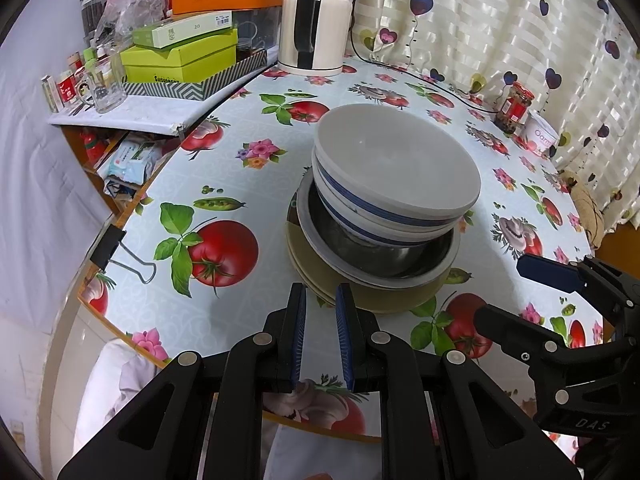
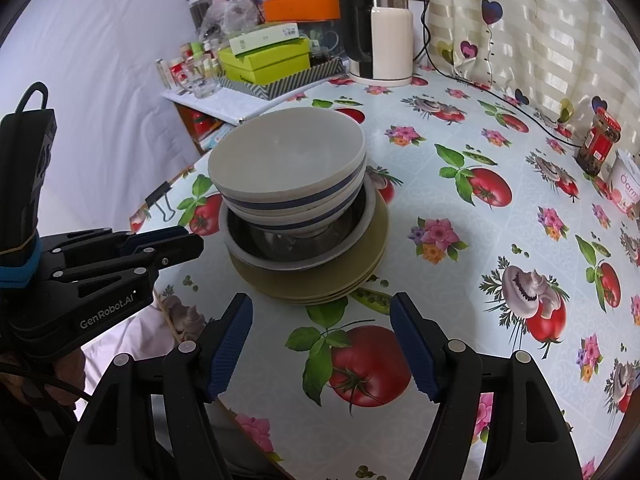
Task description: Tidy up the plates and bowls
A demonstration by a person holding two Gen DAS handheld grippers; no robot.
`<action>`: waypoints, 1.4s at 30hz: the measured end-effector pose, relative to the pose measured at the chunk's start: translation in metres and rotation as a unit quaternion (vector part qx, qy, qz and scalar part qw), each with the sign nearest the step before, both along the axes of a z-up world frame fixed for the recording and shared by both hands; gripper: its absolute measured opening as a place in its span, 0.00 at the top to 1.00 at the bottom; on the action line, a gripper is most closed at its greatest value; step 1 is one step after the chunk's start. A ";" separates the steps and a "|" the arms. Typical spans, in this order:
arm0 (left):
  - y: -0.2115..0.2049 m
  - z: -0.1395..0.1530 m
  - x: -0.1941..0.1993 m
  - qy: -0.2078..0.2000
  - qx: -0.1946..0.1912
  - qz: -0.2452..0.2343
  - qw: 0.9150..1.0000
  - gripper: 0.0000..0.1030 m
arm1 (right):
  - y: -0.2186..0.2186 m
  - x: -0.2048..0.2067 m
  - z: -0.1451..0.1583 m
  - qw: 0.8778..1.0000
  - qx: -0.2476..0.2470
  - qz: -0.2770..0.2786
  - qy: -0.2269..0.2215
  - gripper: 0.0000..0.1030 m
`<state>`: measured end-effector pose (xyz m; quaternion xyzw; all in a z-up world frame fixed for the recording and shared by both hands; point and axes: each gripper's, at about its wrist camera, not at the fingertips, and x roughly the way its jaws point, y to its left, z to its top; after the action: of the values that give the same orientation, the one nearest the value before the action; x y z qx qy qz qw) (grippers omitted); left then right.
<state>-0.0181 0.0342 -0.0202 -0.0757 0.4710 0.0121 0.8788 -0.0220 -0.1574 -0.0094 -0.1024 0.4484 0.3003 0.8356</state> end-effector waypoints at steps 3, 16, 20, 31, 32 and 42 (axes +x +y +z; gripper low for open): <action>0.000 0.000 0.000 0.000 0.000 0.000 1.000 0.85 | 0.000 0.000 -0.001 1.000 0.000 0.000 0.001 0.30; -0.001 0.000 0.000 0.000 0.001 0.000 1.000 0.85 | 0.002 -0.001 -0.002 1.000 -0.001 0.000 0.001 0.30; 0.000 0.000 0.000 0.001 0.001 0.000 1.000 0.85 | 0.002 -0.001 -0.002 1.000 -0.001 0.001 0.001 0.29; 0.000 -0.001 0.000 0.004 0.003 0.000 1.000 0.85 | 0.002 0.000 -0.003 1.000 -0.001 0.001 0.002 0.29; 0.001 -0.001 -0.001 0.005 0.003 0.001 1.000 0.85 | 0.002 0.000 -0.003 1.000 -0.001 0.001 0.003 0.29; 0.003 -0.003 -0.001 0.008 0.006 0.001 1.000 0.85 | 0.005 -0.002 -0.006 1.000 -0.002 0.002 0.005 0.29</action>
<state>-0.0194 0.0367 -0.0231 -0.0712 0.4781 0.0163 0.8753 -0.0240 -0.1527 -0.0155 -0.1033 0.4527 0.3012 0.8329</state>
